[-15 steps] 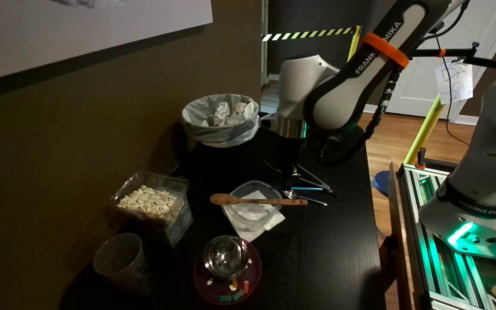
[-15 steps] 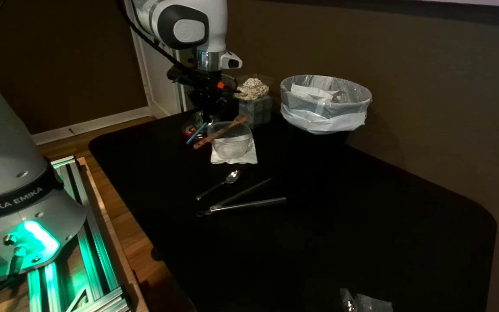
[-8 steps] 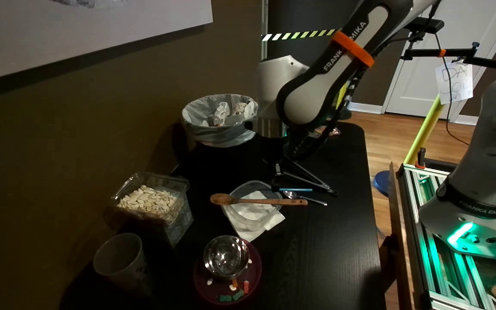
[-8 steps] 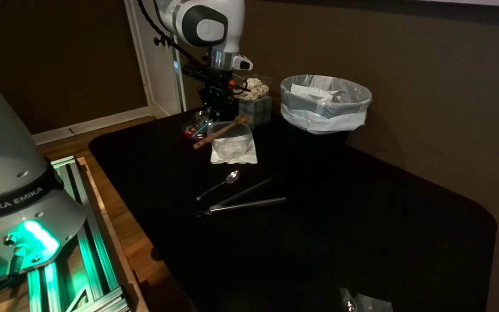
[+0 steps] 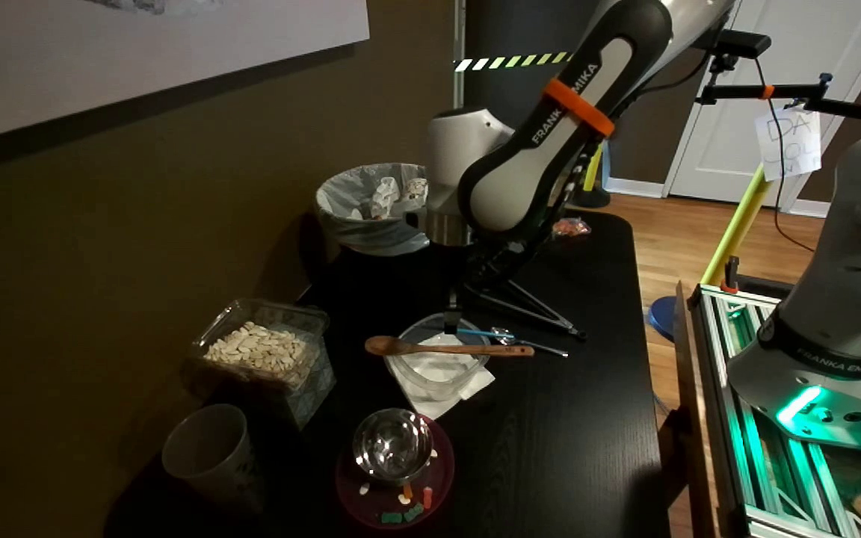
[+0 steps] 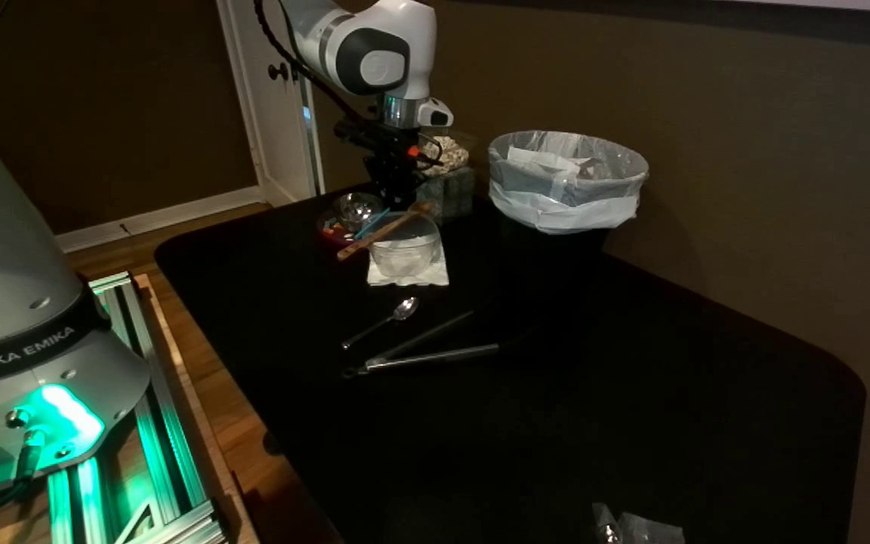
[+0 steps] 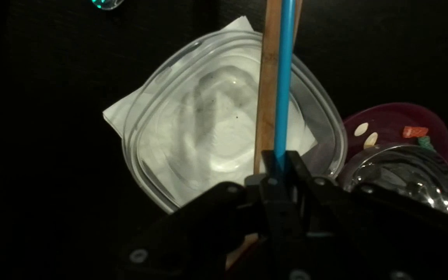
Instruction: Pick up the blue pen and place it on top of the clear bowl next to the wooden spoon
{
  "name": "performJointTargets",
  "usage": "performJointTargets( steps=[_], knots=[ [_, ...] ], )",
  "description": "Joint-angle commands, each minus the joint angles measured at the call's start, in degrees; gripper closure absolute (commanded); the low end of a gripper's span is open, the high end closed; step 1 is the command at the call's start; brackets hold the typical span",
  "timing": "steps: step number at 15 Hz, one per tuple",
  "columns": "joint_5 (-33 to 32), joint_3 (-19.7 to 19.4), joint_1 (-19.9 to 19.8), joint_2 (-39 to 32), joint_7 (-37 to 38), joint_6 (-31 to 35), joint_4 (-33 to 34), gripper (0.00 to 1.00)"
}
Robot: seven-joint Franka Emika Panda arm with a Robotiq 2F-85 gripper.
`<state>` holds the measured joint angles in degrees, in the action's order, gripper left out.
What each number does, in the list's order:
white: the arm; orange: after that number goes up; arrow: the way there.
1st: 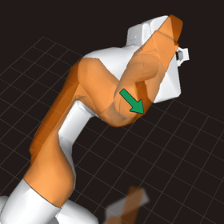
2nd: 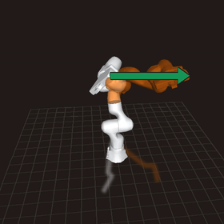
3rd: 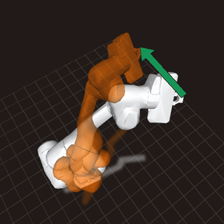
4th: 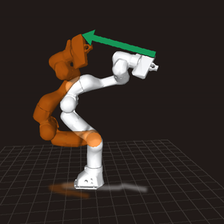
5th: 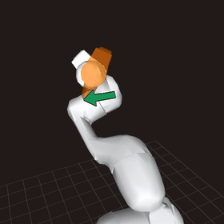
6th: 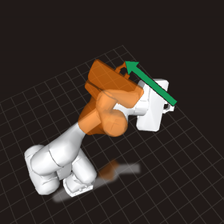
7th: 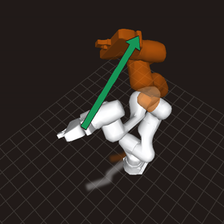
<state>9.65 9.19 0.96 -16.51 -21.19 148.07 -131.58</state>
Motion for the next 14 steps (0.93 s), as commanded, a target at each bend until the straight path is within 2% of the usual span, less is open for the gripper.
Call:
performJointTargets(
  steps=[1,2,4,14],
  knots=[
    [-1.33,-0.04,-0.12,-0.52,1.54,-0.16,0.63,0.91],
    [-1.7,-0.21,-0.03,-1.06,2.23,-0.06,1.02,0.98],
    [0.13,0.46,-0.88,-2.62,1.09,-0.35,2.86,0.98],
    [-2.3,-0.86,-0.84,-8.71,2.89,-4.4,10.36,0.98]
  ],
)
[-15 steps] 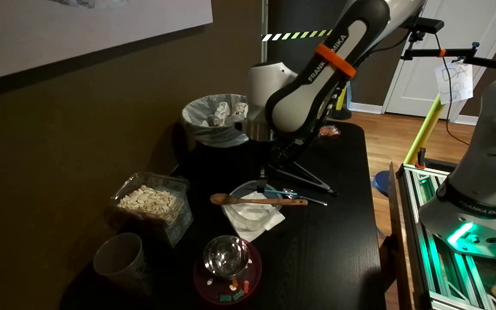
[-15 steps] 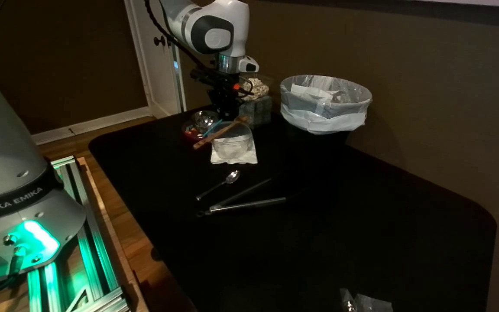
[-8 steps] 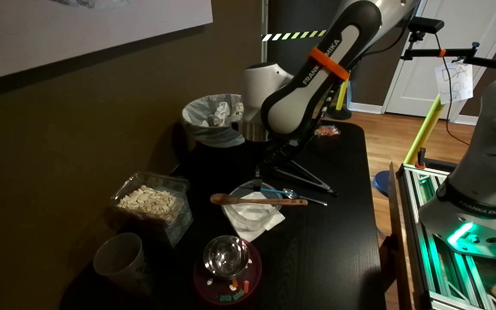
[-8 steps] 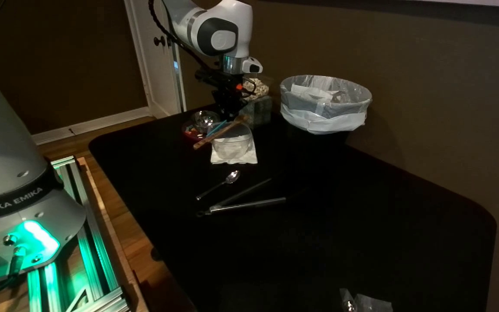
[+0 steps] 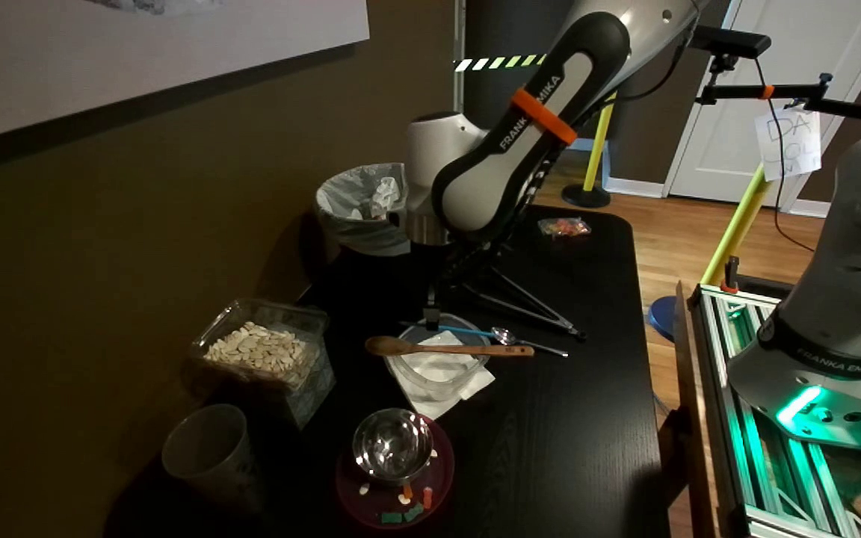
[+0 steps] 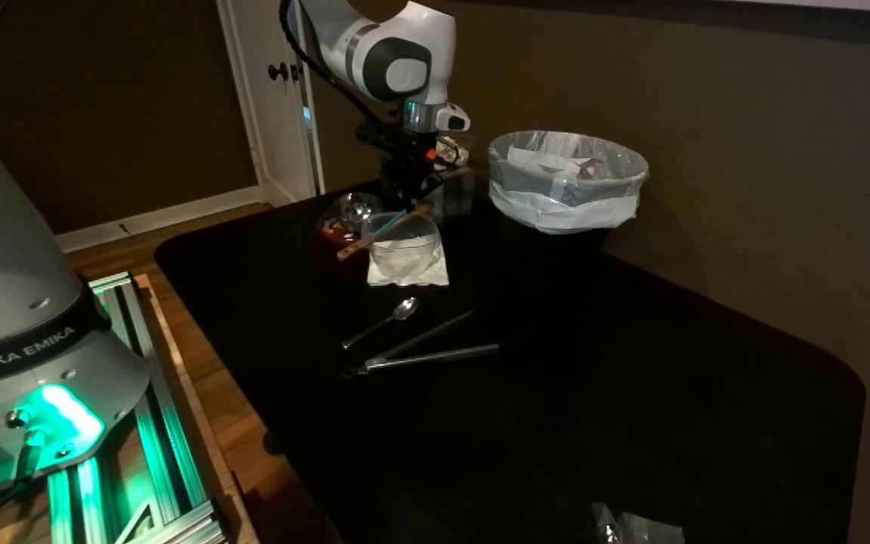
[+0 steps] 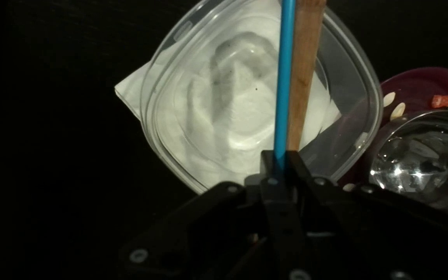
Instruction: Pick up the blue pen and place it on top of the clear bowl next to the wooden spoon
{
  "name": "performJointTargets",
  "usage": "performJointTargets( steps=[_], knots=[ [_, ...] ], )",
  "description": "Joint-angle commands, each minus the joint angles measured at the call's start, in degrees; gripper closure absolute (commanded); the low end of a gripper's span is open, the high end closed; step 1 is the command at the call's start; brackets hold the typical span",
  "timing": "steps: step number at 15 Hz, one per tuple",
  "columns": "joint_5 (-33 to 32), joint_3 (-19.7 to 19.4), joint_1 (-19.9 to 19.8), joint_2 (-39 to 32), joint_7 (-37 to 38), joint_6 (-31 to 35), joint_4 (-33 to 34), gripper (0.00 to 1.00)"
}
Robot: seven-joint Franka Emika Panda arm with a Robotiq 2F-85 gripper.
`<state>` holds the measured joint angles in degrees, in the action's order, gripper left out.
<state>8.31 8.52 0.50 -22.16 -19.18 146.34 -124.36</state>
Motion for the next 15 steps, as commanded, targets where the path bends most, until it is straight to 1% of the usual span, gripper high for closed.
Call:
performJointTargets(
  steps=[1,10,15],
  knots=[
    [-1.05,-0.33,-0.37,-3.68,1.06,-2.81,3.61,0.98],
    [-2.22,-0.7,-0.35,-7.49,1.46,-5.91,7.67,0.98],
    [-3.63,-1.67,0.04,-6.65,2.26,-7.18,8.58,0.98]
  ],
)
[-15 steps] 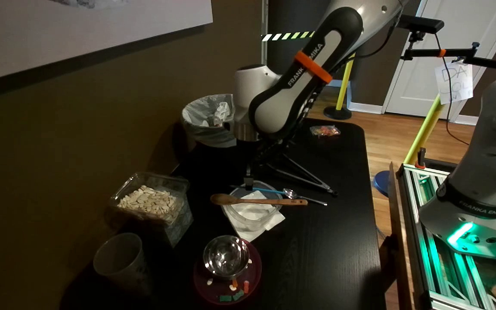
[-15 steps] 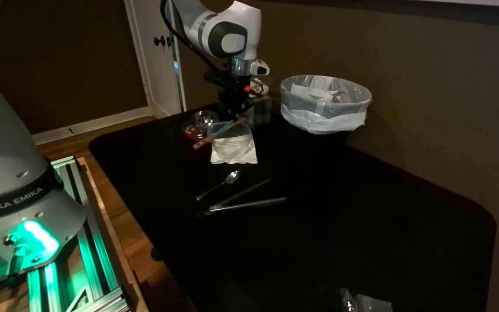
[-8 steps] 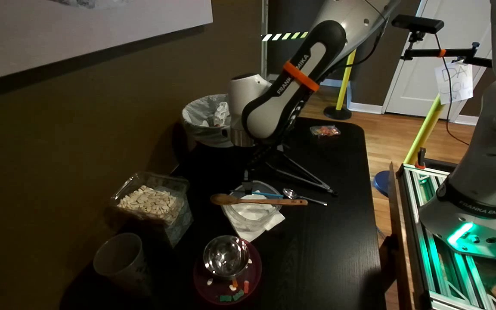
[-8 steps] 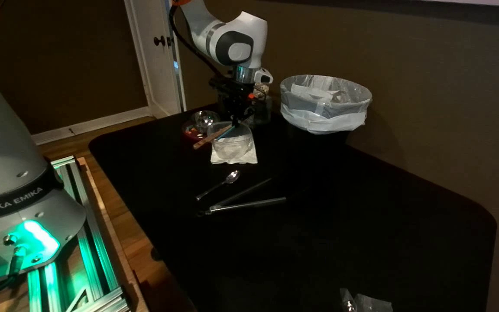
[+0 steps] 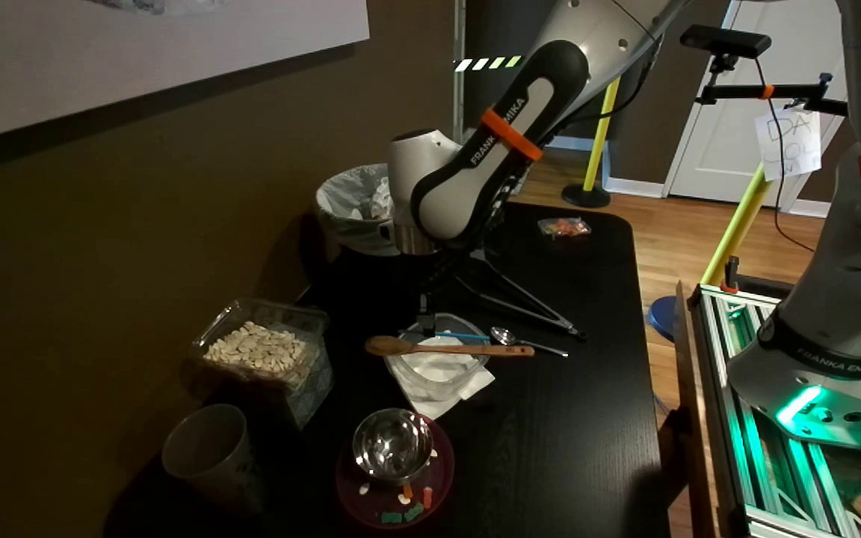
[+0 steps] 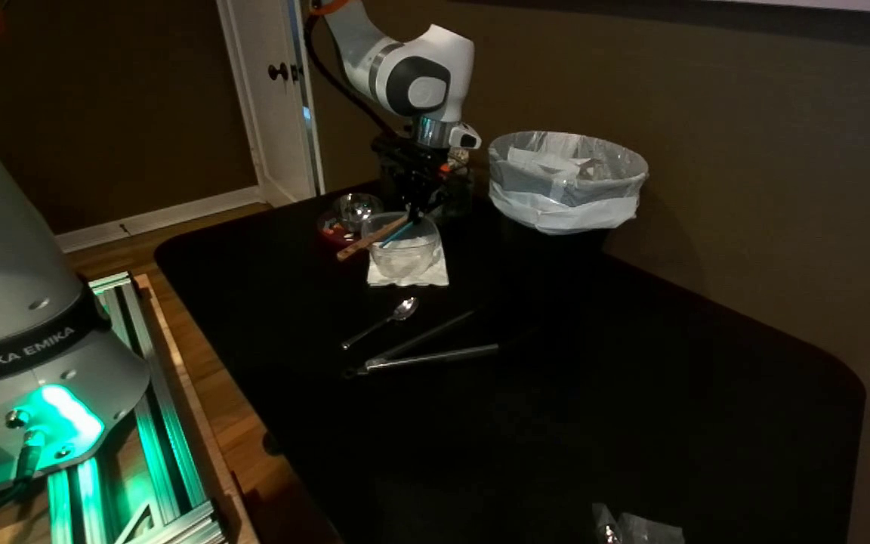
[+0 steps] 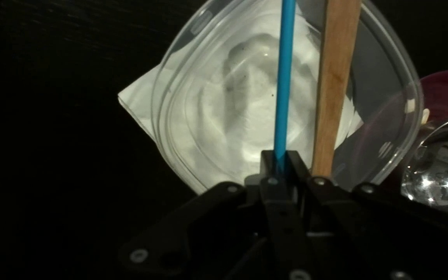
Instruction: Pick up the blue pen and place it on top of the clear bowl next to the wooden spoon
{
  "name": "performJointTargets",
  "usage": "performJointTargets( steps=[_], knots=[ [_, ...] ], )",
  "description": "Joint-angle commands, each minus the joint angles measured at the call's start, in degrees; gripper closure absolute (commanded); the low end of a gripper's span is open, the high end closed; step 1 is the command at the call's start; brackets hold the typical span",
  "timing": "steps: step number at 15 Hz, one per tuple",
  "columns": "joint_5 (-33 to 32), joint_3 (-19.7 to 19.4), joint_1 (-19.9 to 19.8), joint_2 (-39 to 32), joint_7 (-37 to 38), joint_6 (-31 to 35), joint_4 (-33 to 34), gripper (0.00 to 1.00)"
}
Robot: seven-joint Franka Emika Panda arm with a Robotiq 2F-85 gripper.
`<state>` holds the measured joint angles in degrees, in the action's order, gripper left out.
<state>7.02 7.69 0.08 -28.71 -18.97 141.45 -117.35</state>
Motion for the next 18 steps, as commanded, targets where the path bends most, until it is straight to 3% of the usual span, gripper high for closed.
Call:
performJointTargets(
  steps=[1,10,18],
  knots=[
    [-2.87,-1.08,0.57,-0.03,2.18,-2.48,1.87,0.98],
    [-9.91,-3.5,1.92,-0.76,5.23,-9.0,5.06,0.98],
    [-10.68,-3.62,1.88,-2.77,5.32,-6.44,5.72,0.98]
  ],
)
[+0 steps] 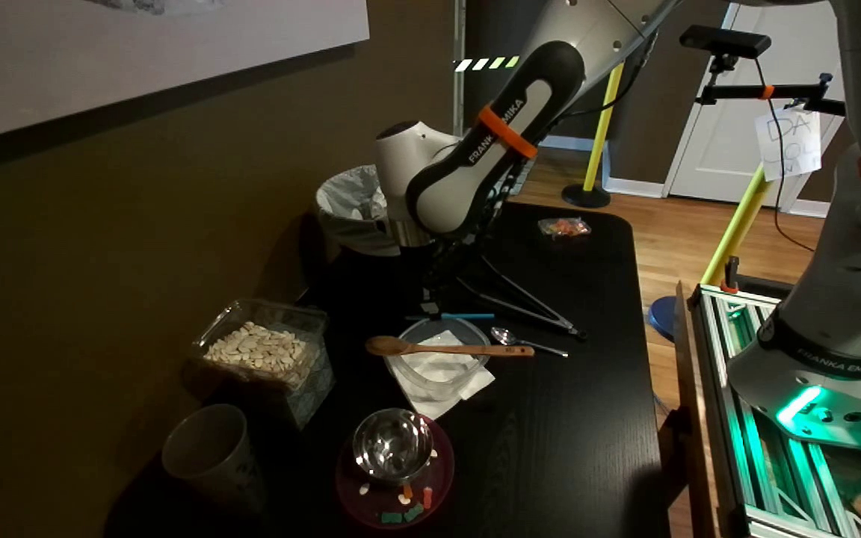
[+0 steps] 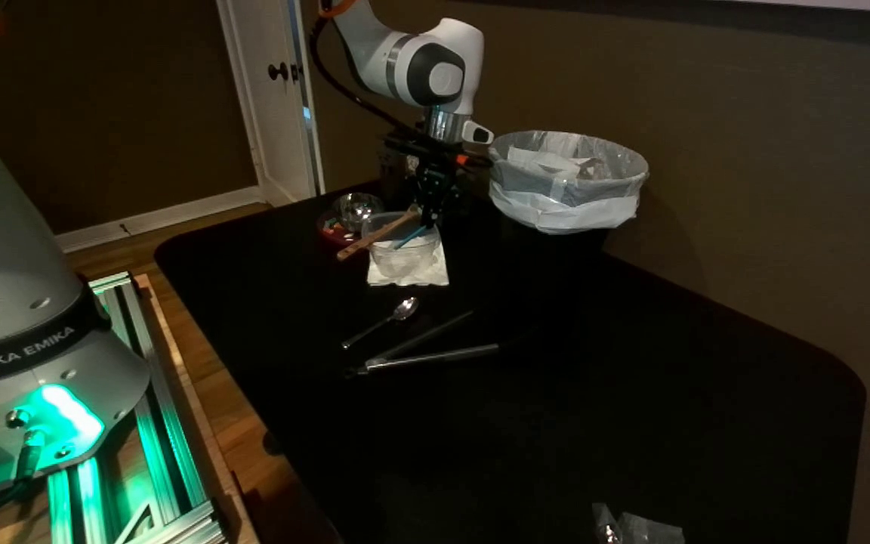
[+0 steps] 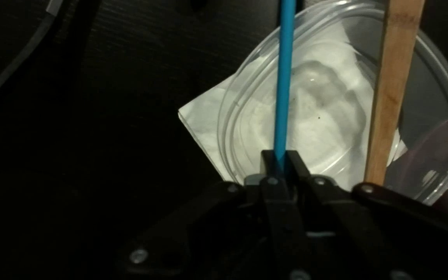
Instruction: Pick up the blue pen and place it on top of the clear bowl next to the wooden spoon
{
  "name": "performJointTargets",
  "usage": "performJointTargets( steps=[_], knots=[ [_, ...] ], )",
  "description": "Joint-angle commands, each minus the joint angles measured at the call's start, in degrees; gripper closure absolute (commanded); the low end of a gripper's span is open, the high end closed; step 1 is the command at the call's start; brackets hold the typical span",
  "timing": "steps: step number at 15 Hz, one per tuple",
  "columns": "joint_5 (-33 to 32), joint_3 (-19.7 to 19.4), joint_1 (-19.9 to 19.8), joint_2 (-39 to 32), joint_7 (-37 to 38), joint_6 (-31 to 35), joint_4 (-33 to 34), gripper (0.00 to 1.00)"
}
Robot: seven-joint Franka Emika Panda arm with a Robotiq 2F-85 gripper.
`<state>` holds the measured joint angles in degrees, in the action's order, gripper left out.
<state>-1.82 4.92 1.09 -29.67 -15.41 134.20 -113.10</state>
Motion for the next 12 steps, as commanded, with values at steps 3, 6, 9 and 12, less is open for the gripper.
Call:
performJointTargets(
  steps=[3,6,9,12],
  knots=[
    [-2.21,-1.08,1.04,-2.79,2.49,1.38,2.49,0.98],
    [-2.66,-1.18,1.21,-3.5,3.08,0.82,3.59,0.98],
    [-2.04,-0.87,1.12,-3.91,3.43,0.36,4.19,0.66],
    [-2.16,-1.06,1.66,-2.82,4.97,-0.91,3.36,0.52]
  ],
)
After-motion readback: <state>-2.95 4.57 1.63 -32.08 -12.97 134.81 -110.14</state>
